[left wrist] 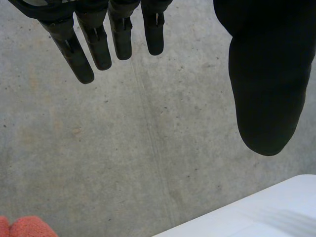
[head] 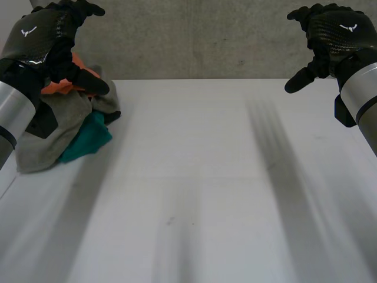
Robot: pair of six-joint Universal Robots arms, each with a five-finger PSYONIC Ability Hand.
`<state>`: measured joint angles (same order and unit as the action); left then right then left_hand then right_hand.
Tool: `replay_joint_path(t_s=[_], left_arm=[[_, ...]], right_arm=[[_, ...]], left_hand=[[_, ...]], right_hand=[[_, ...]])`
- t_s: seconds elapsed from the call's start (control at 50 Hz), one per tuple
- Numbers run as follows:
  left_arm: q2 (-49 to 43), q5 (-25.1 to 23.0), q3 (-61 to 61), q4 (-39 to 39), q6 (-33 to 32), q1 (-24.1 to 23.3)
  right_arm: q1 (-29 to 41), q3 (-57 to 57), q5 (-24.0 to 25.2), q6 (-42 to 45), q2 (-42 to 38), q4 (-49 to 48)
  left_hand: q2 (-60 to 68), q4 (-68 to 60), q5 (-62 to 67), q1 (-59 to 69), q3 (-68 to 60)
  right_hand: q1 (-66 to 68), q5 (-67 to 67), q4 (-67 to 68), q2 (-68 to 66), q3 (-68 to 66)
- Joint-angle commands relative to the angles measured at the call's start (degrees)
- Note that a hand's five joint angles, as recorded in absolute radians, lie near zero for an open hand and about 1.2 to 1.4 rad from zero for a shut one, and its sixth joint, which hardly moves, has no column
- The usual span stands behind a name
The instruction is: Fold the laundry.
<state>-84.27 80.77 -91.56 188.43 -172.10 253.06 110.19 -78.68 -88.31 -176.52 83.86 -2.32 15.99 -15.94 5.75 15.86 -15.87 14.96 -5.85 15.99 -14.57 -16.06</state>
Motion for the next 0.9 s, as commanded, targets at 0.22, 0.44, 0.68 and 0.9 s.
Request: replay_joint_path(t_s=[0.22, 0.44, 0.68, 0.9], left_arm=[[-4.23, 1.84, 4.1, -0.17, -5.16, 1.91], [-26.63, 5.89, 24.21, 0.62, -23.96, 8.5], [-51.42, 5.54, 46.98, 1.5, -38.83, 14.57], [-51.18, 6.59, 51.83, 1.67, -39.1, 11.24]], right_arm=[[0.11, 0.02, 0.07, 0.21, 0.17, 0.03], [0.37, 0.11, 0.15, 1.61, 0.08, 0.39], [0.72, 0.11, 0.24, 3.55, -0.45, 0.39], [0.64, 0.29, 0.24, 5.13, -0.71, 0.12]], left_hand=[[-5.99, 5.94, -5.75, -5.86, 5.87], [-5.99, 5.94, -5.75, -5.86, 5.87], [-4.27, 4.22, -4.03, -4.14, 4.15], [64.01, -64.06, 64.25, 64.14, -64.13]], right_hand=[[-4.96, 5.85, -5.99, 4.57, 6.06], [-4.96, 5.85, -5.99, 4.57, 6.06], [-4.96, 5.85, -5.99, 4.57, 6.06], [-4.96, 5.85, -5.99, 4.57, 6.06]])
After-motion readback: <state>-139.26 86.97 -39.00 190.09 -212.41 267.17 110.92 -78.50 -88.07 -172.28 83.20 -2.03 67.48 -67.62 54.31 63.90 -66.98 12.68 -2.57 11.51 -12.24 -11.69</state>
